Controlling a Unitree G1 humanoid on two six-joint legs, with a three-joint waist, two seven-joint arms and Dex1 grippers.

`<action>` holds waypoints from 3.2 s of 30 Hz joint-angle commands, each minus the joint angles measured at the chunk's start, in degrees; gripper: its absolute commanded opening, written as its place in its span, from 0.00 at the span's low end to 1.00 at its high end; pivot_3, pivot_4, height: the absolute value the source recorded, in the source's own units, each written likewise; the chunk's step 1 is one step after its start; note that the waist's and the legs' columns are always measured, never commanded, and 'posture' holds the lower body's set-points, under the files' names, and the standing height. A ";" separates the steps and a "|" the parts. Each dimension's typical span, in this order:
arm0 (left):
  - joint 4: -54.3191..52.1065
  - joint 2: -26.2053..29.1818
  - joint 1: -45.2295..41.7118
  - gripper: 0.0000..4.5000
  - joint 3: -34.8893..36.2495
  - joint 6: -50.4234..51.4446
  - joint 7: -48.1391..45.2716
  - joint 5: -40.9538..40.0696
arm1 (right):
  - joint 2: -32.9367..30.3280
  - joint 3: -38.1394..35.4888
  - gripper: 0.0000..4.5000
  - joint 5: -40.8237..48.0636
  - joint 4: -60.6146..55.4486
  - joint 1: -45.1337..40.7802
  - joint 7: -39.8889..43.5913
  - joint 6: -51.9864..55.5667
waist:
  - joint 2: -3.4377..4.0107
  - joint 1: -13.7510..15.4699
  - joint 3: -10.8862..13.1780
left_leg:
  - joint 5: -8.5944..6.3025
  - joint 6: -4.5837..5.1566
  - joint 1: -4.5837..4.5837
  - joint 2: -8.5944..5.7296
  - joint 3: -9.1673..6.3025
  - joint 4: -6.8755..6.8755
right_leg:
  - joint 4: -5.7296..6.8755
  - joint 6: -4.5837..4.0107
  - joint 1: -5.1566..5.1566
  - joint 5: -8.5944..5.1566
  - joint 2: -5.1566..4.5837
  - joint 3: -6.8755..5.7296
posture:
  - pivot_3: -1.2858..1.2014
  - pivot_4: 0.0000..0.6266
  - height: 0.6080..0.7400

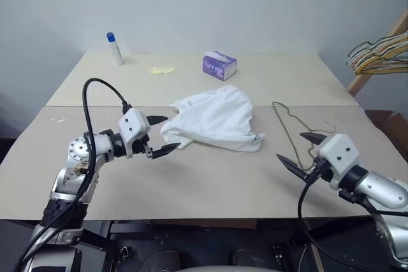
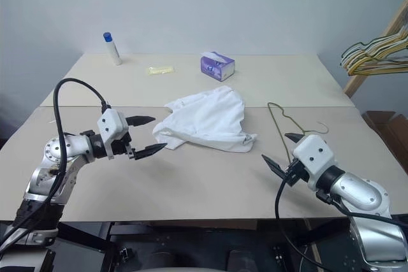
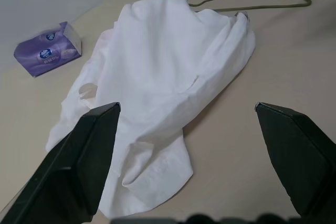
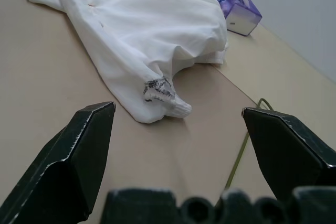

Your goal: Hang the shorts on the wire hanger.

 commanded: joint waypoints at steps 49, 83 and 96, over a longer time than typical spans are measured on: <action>-12.81 4.68 10.21 1.00 5.95 5.50 1.24 -4.15 | -3.60 32.56 0.01 -36.48 39.23 -32.45 1.10 -28.62 | 0.02 3.26 -0.01 | 0.02 -0.03 -0.02 0.00 0.04 0.00 | 0.03 -0.02 -0.08 0.01 0.00 0.02 | 0.56 0.00 1.00; 41.52 -10.36 -21.58 0.39 -17.11 -26.70 13.56 28.74 | -9.45 24.29 0.00 -34.98 14.89 -19.19 6.29 -23.26 | -0.01 1.35 -0.08 | 0.04 -0.05 -0.09 -0.05 0.14 0.21 | -0.05 0.05 -0.03 0.07 0.01 -0.03 | 0.51 0.00 1.00; 14.71 9.52 -9.11 0.01 -9.71 -25.35 -2.43 18.76 | -19.47 14.44 0.00 -19.75 6.06 -11.81 18.53 -25.45 | 0.00 -0.09 -0.08 | 0.04 -0.04 -0.10 0.01 0.15 0.23 | -0.05 0.07 -0.05 0.07 0.00 0.05 | 0.51 0.00 1.00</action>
